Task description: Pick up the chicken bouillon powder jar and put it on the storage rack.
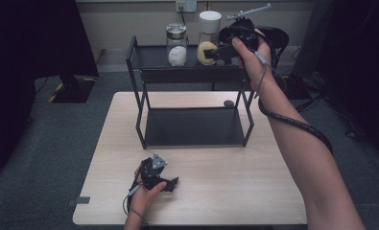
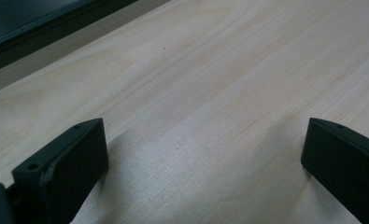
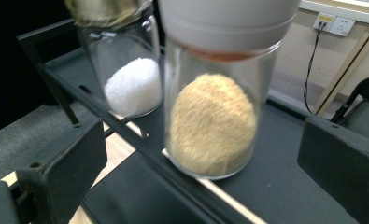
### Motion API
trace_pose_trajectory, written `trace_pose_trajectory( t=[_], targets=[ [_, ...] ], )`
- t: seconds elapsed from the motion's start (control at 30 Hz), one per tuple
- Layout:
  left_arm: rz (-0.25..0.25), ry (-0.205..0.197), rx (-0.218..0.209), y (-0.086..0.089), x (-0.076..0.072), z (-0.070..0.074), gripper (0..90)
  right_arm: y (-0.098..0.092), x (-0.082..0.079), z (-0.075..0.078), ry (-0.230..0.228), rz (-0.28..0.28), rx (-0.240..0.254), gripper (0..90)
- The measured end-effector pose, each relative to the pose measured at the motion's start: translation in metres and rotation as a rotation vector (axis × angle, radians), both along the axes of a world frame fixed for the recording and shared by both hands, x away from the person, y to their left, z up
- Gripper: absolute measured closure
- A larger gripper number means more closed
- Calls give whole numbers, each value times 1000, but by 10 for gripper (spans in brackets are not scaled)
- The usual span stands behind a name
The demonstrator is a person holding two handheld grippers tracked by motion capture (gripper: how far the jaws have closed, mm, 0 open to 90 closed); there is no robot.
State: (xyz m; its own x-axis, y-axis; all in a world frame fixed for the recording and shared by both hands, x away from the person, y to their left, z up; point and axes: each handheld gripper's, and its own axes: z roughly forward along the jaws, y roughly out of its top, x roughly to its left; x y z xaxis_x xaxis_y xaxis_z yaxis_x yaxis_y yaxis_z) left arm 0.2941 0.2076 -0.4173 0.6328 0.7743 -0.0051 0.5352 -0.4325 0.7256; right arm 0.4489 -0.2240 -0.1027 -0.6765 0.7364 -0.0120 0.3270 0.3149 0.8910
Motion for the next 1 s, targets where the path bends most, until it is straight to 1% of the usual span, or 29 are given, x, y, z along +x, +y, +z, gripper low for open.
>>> trace_pose_trajectory(
  t=[0.03,0.23,0.47,0.53,0.67,0.8,0.9,1.0],
  targets=[
    [0,0,-1,0,0,0,0,0,-2,-2,-6,1,1,8],
    [0,0,0,0,0,0,0,-7,-10,-9,2,36,30,9],
    [-1,-1,2,0,0,0,0,-14,-20,-17,8,29,42,9],
    [1,-1,-1,0,0,0,0,-17,-21,-22,15,27,57,9],
    [1,-1,-1,0,0,0,0,-19,-25,-33,22,33,53,10],
    [1,-1,-1,0,0,0,0,-23,-28,-46,36,47,69,9],
    [1,-1,-1,0,0,0,0,-23,-31,-56,40,55,59,9],
    [1,-1,-1,0,0,0,0,-25,-33,-63,47,58,65,8]
  ],
)
